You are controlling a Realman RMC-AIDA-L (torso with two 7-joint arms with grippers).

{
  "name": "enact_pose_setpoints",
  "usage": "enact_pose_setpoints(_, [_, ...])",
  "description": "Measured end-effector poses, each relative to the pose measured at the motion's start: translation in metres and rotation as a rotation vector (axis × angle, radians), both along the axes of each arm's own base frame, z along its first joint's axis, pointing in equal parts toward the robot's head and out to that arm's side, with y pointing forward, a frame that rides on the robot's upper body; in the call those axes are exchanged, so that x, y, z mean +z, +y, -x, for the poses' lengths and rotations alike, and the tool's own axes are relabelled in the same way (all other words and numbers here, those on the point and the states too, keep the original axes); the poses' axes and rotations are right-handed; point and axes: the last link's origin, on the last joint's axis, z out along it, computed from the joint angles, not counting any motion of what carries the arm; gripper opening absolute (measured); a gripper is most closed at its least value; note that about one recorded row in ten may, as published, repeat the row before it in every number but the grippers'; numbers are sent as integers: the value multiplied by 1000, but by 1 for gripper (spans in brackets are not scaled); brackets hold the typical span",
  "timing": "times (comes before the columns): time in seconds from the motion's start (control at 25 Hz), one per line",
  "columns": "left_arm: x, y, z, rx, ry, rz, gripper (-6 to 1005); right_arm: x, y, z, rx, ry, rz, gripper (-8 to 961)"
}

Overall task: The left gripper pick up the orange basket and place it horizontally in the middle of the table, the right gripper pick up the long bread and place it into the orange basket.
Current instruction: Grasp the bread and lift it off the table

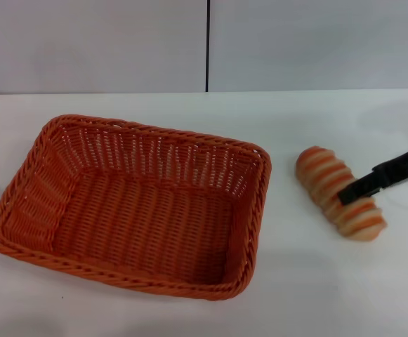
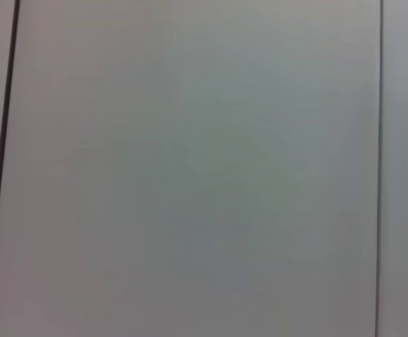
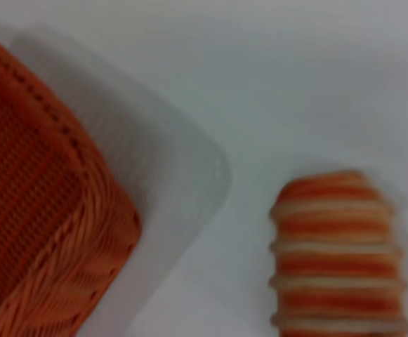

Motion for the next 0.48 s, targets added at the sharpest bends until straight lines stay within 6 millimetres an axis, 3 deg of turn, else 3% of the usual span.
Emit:
enact_pose_setpoints(0.24, [-9,-2,1,-22,41,9,815,-22,-8,1,-4,-13,82,647])
enact_pose_setpoints(0.48, [-9,-6,0,-28,31,10,815,-22,-7,0,-9,-25,77,647])
